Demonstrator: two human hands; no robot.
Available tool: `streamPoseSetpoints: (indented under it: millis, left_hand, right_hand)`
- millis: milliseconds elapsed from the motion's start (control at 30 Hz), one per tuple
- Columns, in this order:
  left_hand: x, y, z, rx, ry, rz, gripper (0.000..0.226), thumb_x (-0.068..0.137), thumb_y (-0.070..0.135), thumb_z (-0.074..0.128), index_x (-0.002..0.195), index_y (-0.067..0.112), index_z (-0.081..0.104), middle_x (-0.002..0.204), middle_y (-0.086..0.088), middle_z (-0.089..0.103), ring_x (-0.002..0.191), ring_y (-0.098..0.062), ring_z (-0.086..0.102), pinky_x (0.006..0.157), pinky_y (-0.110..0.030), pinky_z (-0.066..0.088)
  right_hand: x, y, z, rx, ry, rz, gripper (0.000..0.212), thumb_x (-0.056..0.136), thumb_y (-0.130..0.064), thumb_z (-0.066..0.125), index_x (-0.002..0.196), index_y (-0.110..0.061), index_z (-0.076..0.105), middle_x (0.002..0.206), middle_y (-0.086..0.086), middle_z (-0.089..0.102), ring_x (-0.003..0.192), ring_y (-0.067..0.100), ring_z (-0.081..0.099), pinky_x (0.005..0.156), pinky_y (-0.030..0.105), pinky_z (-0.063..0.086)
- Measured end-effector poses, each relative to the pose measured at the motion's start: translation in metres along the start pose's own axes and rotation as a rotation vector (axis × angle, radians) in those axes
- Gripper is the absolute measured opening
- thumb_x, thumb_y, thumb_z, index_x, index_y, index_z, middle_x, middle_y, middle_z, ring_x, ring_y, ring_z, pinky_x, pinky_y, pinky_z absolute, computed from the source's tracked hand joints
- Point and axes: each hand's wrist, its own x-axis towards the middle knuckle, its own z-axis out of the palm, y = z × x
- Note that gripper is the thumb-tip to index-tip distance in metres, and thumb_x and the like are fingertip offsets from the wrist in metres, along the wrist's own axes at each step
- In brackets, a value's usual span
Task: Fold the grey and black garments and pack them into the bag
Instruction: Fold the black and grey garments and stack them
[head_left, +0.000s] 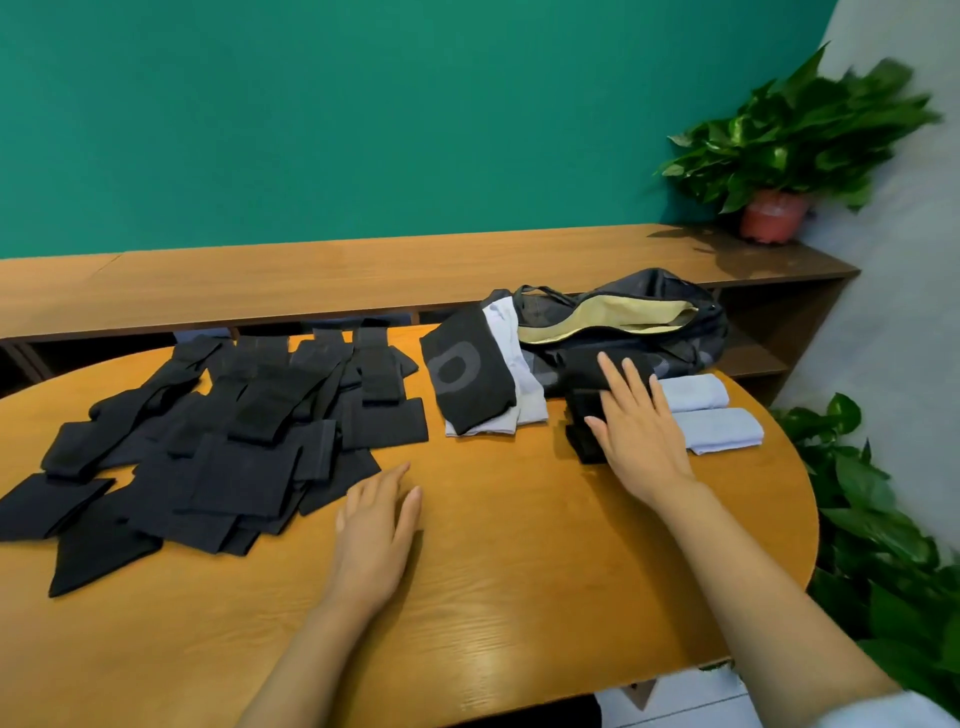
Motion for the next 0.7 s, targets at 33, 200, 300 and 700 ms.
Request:
streamPoseSetpoints:
  millis: [33,200,300,700]
  left_hand:
    - [0.008,-0.002,0.002,0.010,-0.003,-0.012,0.054,0.096,0.051,0.029,0.142,0.026,0.044,0.133,0.009,0.051,0.129,-0.013,0.035,0.109,-0.037,0.027]
    - [0.023,-0.012,0.011,0.090,0.036,-0.012,0.041,0.100,0.041,0.038,0.136,0.025,0.050,0.126,0.007,0.055,0.123,-0.012,0.038,0.105,-0.034,0.028]
    - [0.022,-0.013,0.011,0.075,0.054,-0.011,0.039,0.101,0.037,0.039,0.136,0.024,0.051,0.124,0.008,0.056,0.122,-0.011,0.040,0.107,-0.034,0.028]
    - [0.021,-0.011,0.008,0.040,0.060,-0.035,0.039,0.102,0.037,0.037,0.135,0.023,0.052,0.123,0.009,0.057,0.122,-0.008,0.042,0.109,-0.033,0.027]
  right_hand:
    - [0.007,0.008,0.003,-0.017,-0.023,0.008,0.050,0.103,-0.041,0.030,0.135,-0.010,0.053,0.163,0.000,-0.003,0.150,0.023,0.000,0.120,0.043,0.004]
    - [0.024,0.026,0.021,-0.034,-0.129,-0.011,0.049,0.104,-0.043,0.024,0.133,-0.014,0.052,0.163,-0.004,-0.007,0.150,0.019,-0.003,0.120,0.041,0.004]
    - [0.024,0.030,0.030,0.021,-0.198,-0.010,0.051,0.103,-0.048,0.022,0.132,-0.018,0.052,0.164,-0.005,0.000,0.150,0.016,0.001,0.120,0.038,0.009]
    - [0.024,0.019,0.037,0.063,-0.331,0.039,0.076,0.085,-0.068,-0.002,0.152,-0.033,-0.015,0.163,0.005,-0.006,0.149,0.029,-0.007,0.121,0.051,0.001]
